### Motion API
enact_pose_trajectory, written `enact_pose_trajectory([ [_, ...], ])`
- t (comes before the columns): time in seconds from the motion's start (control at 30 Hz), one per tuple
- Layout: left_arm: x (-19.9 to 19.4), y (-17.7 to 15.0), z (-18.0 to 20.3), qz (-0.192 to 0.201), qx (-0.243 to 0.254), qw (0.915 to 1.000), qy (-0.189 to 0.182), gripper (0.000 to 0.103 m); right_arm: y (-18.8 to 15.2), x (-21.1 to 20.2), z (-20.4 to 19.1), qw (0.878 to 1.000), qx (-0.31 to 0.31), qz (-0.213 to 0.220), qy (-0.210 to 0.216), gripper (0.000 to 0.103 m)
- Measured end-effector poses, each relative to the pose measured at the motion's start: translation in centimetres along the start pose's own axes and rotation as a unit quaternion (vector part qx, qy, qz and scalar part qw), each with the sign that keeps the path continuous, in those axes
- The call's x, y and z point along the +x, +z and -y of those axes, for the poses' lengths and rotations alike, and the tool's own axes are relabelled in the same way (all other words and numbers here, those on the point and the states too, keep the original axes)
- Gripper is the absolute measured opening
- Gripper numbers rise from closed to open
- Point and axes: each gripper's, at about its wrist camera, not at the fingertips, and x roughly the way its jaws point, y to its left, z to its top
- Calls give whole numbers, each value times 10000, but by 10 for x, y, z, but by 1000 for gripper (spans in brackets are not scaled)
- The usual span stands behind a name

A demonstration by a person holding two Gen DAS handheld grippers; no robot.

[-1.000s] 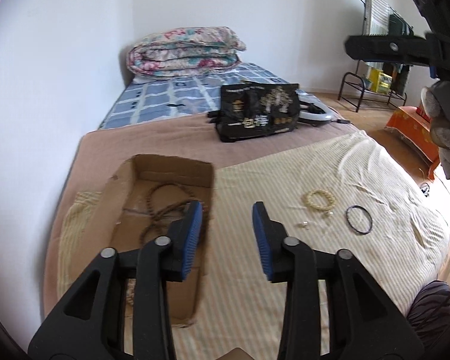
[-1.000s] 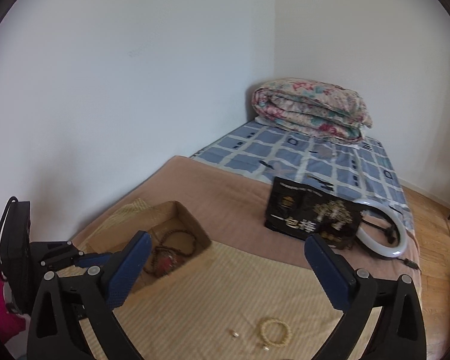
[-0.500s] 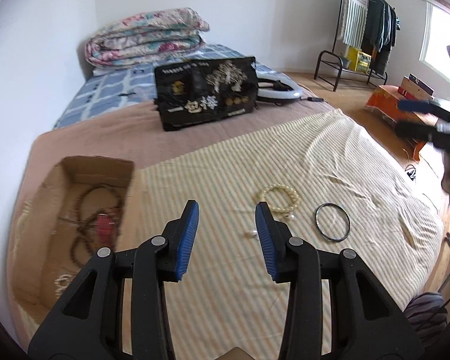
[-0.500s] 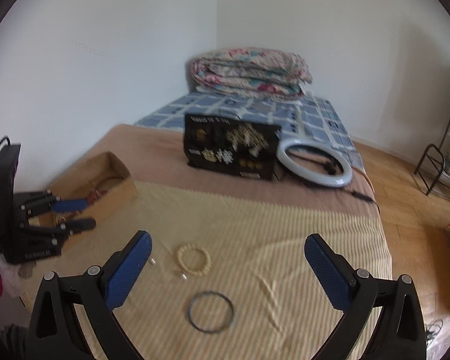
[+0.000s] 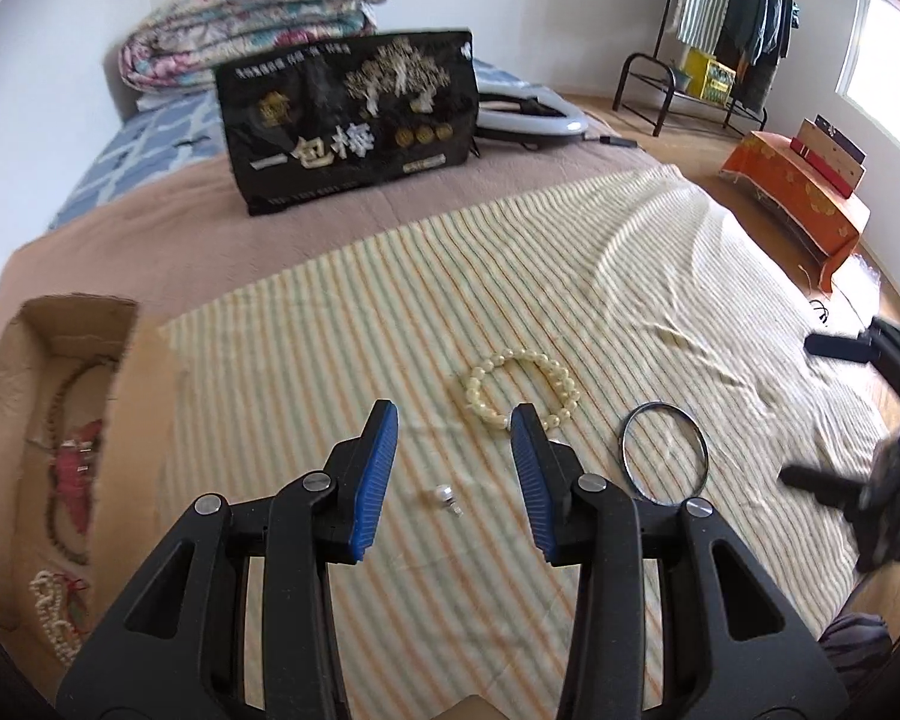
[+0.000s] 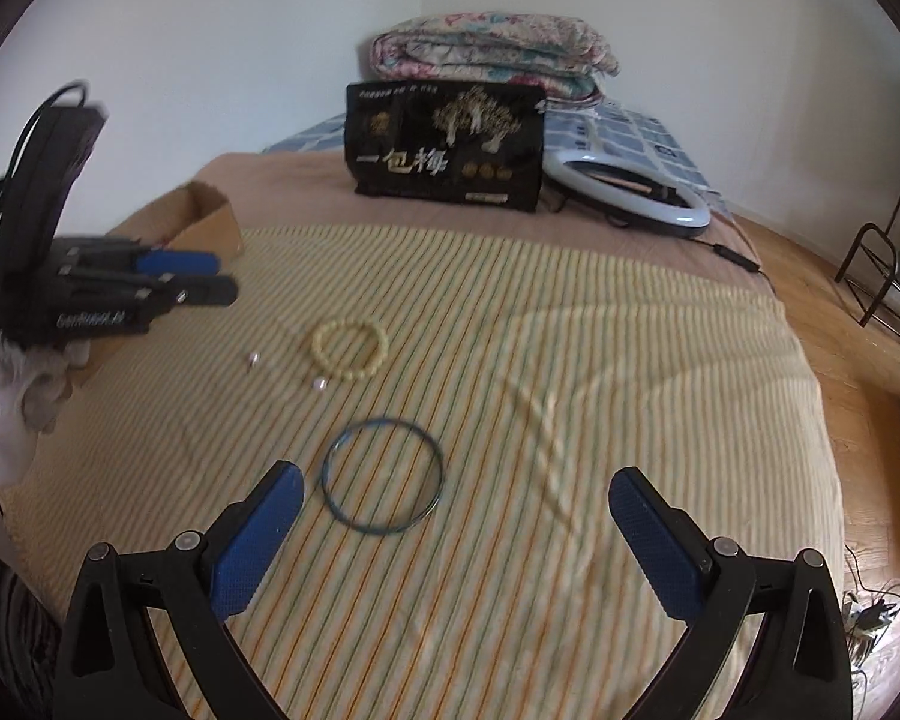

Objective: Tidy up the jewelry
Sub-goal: 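Move both tools over the cream bead bracelet and dark blue bangle on the bed, then close the left gripper on the cream bead bracelet while the right gripper grasps the dark bangle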

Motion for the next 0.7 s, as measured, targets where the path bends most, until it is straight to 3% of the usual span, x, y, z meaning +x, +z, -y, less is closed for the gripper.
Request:
enact_pose_trajectory([
  [0.23, 43, 9, 6, -361, -104, 9992, -112, 40, -19, 31, -14, 9995, -202, -253, 42, 103],
  [0.47, 78, 16, 4, -715, -306, 9969, -82, 40, -22, 51, -14, 9994, -29, -313, 147, 103],
  [0.63, 89, 15, 6, -747, -218, 9970, 7, 39, -21, 62, -17, 9991, -85, -371, 199, 103],
  [0.7, 89, 15, 8, -717, -152, 9973, 86, 35, -21, 66, -19, 9989, -117, -411, 181, 103],
])
